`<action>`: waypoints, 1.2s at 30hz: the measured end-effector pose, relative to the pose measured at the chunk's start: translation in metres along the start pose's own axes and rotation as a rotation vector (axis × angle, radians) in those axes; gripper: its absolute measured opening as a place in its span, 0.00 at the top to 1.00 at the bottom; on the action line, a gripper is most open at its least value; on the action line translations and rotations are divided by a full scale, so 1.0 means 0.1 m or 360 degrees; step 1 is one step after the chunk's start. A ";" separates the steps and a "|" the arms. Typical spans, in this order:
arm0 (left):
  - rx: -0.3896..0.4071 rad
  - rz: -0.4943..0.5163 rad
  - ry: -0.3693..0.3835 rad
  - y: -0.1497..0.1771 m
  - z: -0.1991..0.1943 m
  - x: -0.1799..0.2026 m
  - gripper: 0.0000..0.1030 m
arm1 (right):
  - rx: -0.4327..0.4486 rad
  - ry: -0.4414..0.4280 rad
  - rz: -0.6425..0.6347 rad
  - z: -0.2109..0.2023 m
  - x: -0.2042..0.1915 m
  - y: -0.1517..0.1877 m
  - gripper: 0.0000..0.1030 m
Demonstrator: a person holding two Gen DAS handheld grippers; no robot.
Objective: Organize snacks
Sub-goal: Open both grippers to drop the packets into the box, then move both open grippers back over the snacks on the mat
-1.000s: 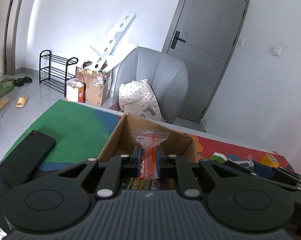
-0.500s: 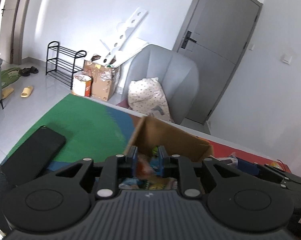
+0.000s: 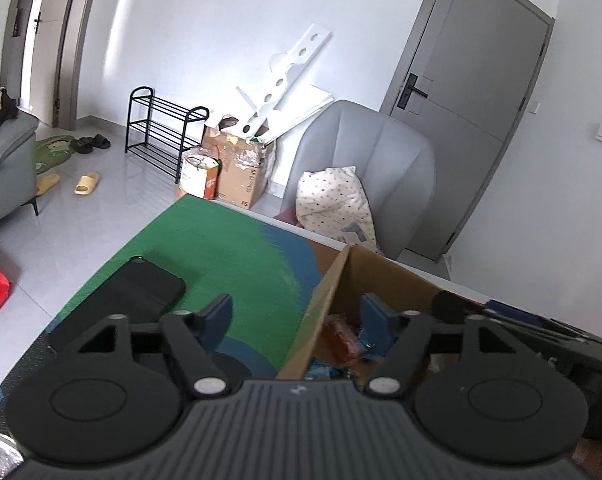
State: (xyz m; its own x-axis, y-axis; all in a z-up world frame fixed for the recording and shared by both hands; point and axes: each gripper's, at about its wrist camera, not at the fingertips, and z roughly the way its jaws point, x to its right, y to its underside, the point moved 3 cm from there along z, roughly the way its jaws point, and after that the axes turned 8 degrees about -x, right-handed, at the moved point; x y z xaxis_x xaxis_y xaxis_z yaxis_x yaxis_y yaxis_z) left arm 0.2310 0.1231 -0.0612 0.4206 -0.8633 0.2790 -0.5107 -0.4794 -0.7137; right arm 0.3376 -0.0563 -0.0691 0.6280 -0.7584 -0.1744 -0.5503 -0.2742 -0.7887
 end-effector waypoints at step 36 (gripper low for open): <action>-0.0123 0.0338 0.0245 0.65 -0.06 1.11 0.00 | 0.0128 0.0443 0.0449 -1.39 1.20 0.87 0.00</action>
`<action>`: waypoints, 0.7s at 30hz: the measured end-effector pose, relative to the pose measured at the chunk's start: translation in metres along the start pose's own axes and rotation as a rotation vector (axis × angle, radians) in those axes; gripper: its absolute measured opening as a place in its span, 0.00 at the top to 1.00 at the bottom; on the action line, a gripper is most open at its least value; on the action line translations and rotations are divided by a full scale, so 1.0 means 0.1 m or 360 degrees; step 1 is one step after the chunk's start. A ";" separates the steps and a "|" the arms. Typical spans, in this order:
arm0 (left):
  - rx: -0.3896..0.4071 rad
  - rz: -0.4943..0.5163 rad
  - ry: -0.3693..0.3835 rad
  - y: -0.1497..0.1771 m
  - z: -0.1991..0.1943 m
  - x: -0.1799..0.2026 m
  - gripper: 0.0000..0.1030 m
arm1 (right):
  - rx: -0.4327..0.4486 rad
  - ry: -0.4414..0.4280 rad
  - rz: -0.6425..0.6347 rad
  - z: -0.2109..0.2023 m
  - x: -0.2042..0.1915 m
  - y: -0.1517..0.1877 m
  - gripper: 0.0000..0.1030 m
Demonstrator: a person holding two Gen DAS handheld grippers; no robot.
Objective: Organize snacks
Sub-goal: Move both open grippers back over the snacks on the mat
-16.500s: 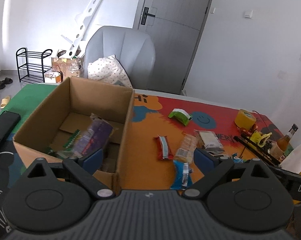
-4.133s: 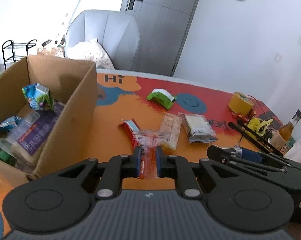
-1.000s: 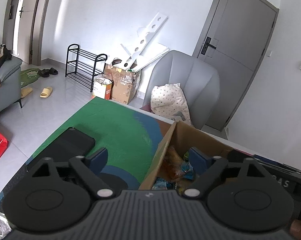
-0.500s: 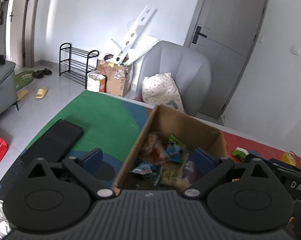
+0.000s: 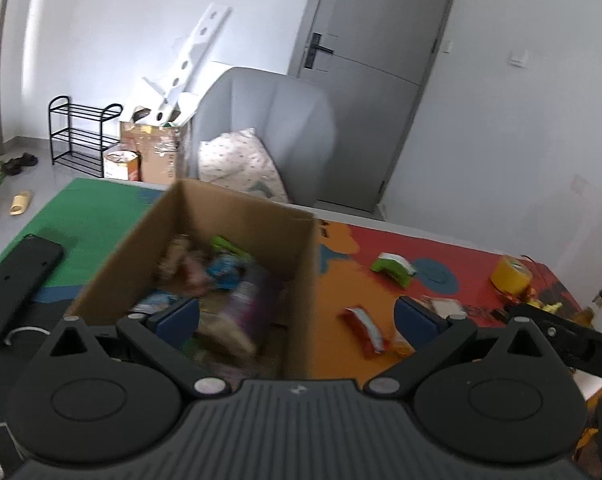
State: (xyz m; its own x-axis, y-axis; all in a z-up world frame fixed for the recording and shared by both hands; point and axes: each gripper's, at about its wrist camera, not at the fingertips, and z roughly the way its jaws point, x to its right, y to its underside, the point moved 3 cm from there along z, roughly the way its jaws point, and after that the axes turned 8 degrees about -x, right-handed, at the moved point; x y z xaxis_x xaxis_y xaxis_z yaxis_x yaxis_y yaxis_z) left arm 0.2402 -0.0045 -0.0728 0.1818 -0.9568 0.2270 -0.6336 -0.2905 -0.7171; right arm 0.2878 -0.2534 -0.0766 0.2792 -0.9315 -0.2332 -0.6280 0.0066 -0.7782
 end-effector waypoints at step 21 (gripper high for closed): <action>-0.0081 0.0207 0.0136 0.38 0.14 0.80 0.00 | 0.0006 0.0095 0.0165 -0.29 0.84 0.48 0.00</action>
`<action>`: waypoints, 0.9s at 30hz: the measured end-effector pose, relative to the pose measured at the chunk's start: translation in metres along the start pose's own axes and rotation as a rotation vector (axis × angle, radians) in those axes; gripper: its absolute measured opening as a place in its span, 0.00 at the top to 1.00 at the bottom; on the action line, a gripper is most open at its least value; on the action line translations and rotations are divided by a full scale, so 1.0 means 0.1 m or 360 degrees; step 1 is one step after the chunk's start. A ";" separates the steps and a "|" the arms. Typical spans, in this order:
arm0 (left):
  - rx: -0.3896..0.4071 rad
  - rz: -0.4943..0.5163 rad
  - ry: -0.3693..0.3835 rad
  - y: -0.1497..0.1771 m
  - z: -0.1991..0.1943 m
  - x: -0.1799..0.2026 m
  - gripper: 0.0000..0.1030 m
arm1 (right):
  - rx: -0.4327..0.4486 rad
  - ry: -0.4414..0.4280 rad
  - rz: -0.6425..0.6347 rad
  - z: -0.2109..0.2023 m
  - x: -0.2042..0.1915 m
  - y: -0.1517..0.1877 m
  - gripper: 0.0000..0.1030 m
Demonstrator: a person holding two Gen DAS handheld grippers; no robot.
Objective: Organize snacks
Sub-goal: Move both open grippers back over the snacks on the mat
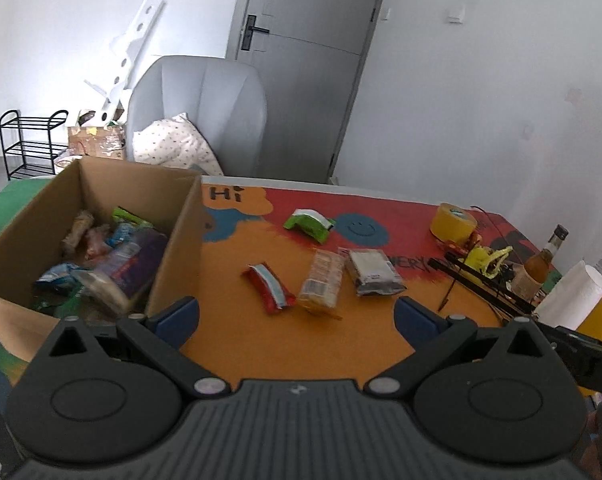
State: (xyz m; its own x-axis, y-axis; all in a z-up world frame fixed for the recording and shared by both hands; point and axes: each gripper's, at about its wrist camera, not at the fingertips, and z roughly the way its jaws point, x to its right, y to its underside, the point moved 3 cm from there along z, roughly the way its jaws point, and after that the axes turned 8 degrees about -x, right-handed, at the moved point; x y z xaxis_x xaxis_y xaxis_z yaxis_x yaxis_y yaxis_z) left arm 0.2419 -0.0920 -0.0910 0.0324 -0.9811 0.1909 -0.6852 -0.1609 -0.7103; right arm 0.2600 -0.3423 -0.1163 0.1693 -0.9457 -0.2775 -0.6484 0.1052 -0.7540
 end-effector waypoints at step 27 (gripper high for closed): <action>-0.0110 -0.0093 -0.0137 -0.18 0.99 0.07 0.41 | -0.0179 -0.0131 -0.0039 1.09 -0.08 -0.28 0.19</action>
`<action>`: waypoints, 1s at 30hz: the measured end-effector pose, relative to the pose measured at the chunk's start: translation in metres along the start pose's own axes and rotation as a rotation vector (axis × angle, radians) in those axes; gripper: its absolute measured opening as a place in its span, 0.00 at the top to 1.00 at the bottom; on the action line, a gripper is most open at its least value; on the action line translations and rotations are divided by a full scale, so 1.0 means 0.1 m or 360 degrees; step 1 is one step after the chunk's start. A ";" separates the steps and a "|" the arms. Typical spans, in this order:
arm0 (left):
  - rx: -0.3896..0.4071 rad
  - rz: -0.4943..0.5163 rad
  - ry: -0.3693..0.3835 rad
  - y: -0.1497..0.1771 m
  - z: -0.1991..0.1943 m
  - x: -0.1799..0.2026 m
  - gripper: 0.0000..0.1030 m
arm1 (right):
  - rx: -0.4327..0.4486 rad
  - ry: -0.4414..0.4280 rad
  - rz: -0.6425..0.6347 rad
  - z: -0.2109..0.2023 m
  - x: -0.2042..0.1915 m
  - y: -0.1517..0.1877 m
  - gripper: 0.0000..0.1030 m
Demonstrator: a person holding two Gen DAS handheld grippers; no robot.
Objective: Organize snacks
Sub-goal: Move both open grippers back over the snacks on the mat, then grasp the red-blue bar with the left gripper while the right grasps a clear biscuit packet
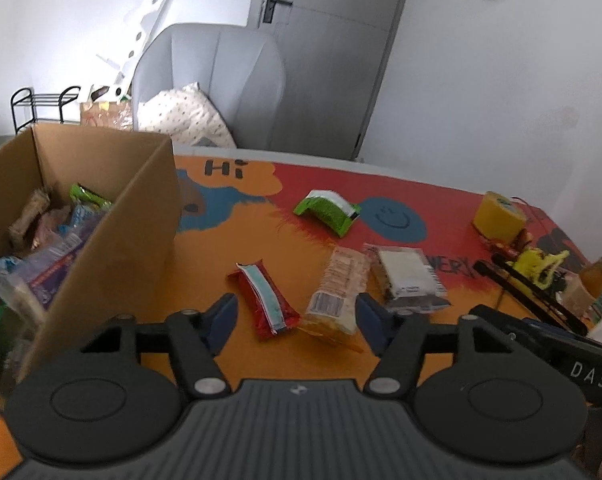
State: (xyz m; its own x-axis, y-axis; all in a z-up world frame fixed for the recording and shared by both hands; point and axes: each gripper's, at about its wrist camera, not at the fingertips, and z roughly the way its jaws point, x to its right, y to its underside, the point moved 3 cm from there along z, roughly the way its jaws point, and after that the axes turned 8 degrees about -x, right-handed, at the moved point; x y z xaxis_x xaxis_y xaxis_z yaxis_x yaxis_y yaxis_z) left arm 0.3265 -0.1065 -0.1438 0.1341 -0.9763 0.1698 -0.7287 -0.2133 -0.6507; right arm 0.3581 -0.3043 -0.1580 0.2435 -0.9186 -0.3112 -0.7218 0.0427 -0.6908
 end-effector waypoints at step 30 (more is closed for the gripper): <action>-0.0132 -0.0017 -0.0103 0.01 0.41 -0.13 0.82 | -0.0147 0.0058 -0.0087 0.47 -0.24 -0.02 0.52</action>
State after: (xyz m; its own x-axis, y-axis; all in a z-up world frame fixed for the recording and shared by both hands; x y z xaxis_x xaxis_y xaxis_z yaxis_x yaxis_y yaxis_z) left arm 0.3516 -0.0958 -0.1768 0.1833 -0.9749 0.1265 -0.7798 -0.2225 -0.5852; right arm 0.3840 -0.2641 -0.1803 0.2614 -0.9324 -0.2496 -0.7653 -0.0426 -0.6423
